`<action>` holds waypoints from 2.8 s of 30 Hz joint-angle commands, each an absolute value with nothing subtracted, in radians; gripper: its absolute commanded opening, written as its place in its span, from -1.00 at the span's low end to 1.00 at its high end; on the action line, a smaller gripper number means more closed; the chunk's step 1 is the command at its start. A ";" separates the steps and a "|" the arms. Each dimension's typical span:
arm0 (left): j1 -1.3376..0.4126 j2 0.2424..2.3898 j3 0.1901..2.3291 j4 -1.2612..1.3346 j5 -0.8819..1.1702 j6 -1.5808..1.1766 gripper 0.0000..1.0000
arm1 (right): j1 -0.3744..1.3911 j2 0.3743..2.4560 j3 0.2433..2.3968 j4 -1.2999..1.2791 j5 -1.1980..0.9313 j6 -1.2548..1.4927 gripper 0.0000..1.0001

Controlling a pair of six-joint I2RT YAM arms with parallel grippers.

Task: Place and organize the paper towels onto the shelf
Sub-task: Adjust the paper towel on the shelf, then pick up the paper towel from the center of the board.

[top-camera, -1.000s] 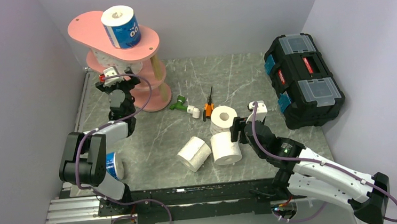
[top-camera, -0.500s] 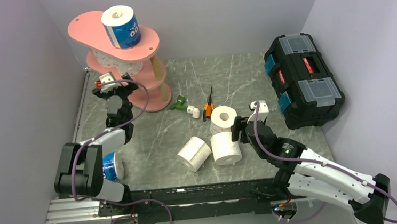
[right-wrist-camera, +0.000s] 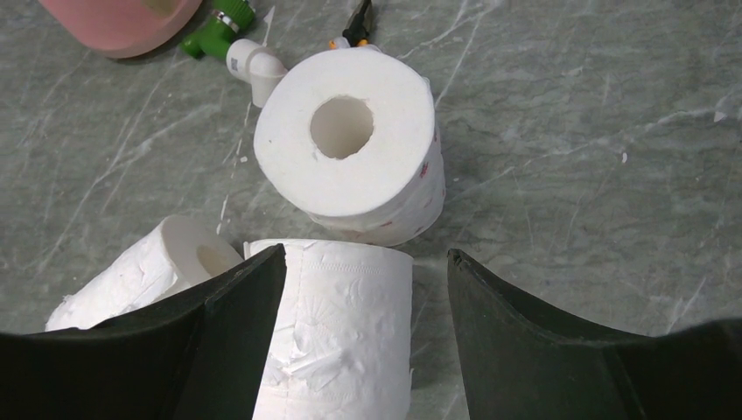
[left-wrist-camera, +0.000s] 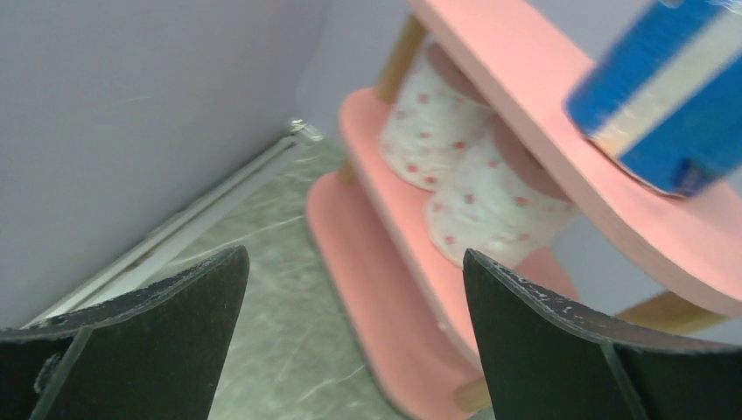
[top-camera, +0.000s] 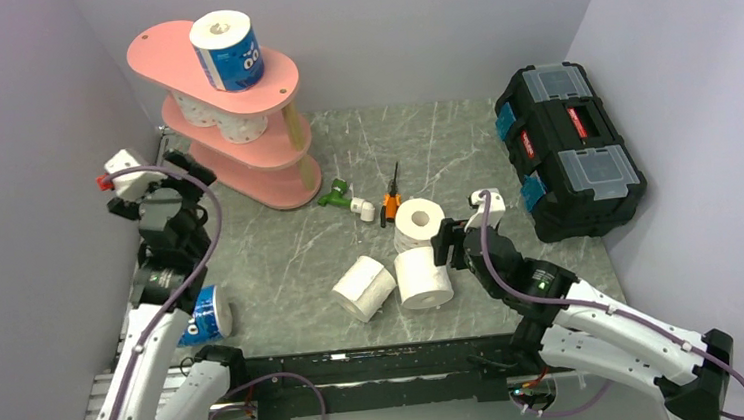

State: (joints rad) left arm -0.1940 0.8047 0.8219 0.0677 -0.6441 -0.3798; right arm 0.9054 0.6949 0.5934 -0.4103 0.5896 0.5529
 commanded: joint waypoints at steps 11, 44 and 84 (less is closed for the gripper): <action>-0.193 0.464 0.827 -0.576 -0.183 -0.514 0.98 | 0.903 0.688 0.638 -0.425 0.599 0.622 0.41; -0.458 0.353 0.508 -0.503 -0.128 -0.783 0.98 | 0.454 1.093 0.864 -0.431 0.093 0.613 0.60; -0.459 0.265 0.446 -0.581 -0.198 -0.793 0.98 | 0.457 1.146 0.941 -0.444 0.165 0.613 -0.31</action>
